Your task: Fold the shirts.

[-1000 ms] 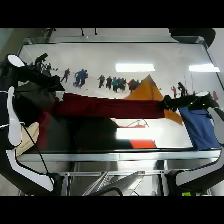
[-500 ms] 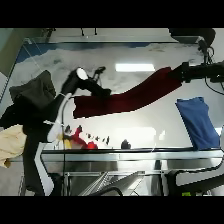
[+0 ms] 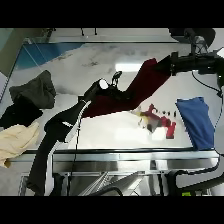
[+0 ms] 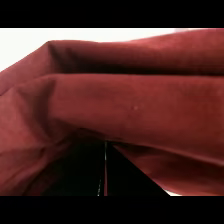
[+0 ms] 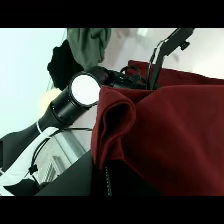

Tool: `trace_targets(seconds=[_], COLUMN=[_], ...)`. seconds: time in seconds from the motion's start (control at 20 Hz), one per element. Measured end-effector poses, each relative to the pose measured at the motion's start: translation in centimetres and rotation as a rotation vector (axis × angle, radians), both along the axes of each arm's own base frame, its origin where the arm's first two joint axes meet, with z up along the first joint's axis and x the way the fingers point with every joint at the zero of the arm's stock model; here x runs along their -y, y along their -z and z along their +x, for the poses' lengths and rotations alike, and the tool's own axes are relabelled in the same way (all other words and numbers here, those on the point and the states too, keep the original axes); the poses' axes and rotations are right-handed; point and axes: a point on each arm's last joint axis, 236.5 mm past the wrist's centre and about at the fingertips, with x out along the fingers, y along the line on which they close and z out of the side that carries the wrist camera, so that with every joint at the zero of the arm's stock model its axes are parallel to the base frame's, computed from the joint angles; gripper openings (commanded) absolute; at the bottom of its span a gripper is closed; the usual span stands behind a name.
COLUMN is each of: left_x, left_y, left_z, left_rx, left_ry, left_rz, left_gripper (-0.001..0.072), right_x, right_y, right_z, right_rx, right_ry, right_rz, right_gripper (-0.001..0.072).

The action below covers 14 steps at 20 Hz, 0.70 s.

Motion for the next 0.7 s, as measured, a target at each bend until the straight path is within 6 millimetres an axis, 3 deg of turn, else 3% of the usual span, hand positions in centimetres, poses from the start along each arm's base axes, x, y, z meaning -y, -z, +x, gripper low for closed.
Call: trace_targets(seconds=[0.1, 0.2, 0.3, 0.4, 0.55, 0.7], left_x=[-1.2, -3.3, -7.1, -12.4, -20.7, -27.4], left_y=[-2.4, -6.9, -12.4, -18.4, -26.4, -31.5], left_z=[0.7, 1.5, 2.2, 2.7, 2.5, 1.4], left_rx=[-0.013, -0.001, 0.032, 0.092, 0.211, 0.301], left_ry=[0.002, 0.009, 0.019, 0.012, -0.035, -0.122], left_rz=[-0.056, -0.135, -0.196, -0.235, -0.257, -0.254], left_gripper=[0.0022, 0.0022, 0.0022, 0.0022, 0.0022, 0.0022], right_x=[-0.8, -1.4, -2.3, -4.1, -9.6, -17.6], right_y=[0.8, 2.1, 3.2, 3.9, 4.7, 6.6], right_z=[0.4, 0.7, 1.1, 1.5, 2.3, 2.5], right_rx=[-0.007, -0.029, -0.044, -0.047, -0.021, 0.003], right_ry=[0.011, 0.017, 0.02, 0.019, 0.012, 0.01], right_rz=[-0.033, -0.067, -0.087, -0.091, -0.065, -0.032], right_gripper=[0.0018, 0.0018, 0.0018, 0.0018, 0.0018, 0.0018])
